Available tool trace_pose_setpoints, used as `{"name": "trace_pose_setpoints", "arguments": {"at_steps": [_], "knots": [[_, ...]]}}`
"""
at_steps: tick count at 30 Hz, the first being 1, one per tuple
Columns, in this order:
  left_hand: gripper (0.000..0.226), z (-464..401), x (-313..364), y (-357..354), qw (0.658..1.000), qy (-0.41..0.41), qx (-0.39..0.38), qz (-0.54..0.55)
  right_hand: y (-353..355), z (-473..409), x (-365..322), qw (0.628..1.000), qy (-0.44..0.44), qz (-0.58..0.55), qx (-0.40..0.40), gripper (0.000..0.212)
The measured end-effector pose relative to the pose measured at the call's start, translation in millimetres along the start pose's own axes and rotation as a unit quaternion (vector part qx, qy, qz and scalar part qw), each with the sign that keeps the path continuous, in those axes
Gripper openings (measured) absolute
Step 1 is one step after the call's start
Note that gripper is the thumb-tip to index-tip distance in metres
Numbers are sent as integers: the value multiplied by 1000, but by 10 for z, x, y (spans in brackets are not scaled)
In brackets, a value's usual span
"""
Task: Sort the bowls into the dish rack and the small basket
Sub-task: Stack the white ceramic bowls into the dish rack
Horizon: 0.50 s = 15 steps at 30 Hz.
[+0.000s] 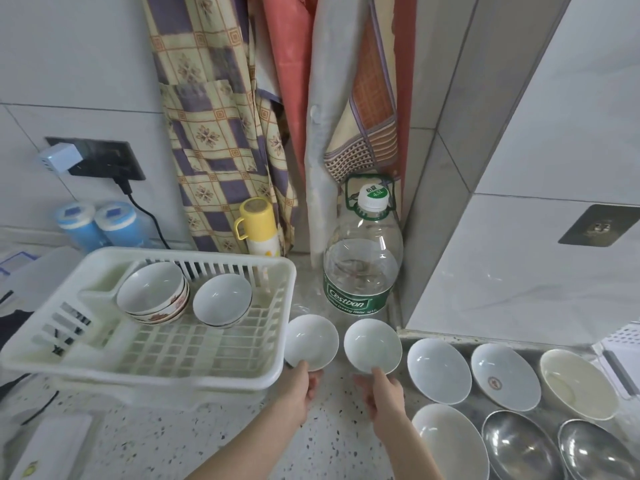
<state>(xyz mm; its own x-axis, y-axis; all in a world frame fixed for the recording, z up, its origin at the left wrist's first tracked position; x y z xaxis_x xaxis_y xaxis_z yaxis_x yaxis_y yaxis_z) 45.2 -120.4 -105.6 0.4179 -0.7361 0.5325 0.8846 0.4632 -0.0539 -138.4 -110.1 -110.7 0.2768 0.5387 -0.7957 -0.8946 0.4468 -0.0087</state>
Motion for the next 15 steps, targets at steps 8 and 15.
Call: {"name": "trace_pose_setpoints", "arguments": {"at_steps": [8,15], "knots": [[18,220,-42,208,999,-36,-2,-21,51,135,-93,999,22,-11,38,19],[13,457,-154,340,996,-84,-9,-42,135,659,-228,993,66,-83,54,15]]}}
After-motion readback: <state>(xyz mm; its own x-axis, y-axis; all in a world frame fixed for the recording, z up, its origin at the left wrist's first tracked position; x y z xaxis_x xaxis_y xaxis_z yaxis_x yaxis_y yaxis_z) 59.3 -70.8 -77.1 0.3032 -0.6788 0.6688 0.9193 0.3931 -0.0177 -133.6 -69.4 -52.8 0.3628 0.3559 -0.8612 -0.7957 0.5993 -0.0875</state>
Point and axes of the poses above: each hand's wrist, its own z-axis away from the middle knuckle, its own y-axis out of the back of the hand, x = y × z, the point moved 6 cm from there along -z, towards the middle knuckle, and after that the axes turned 10 degrees about y, right-handed, at the moved point
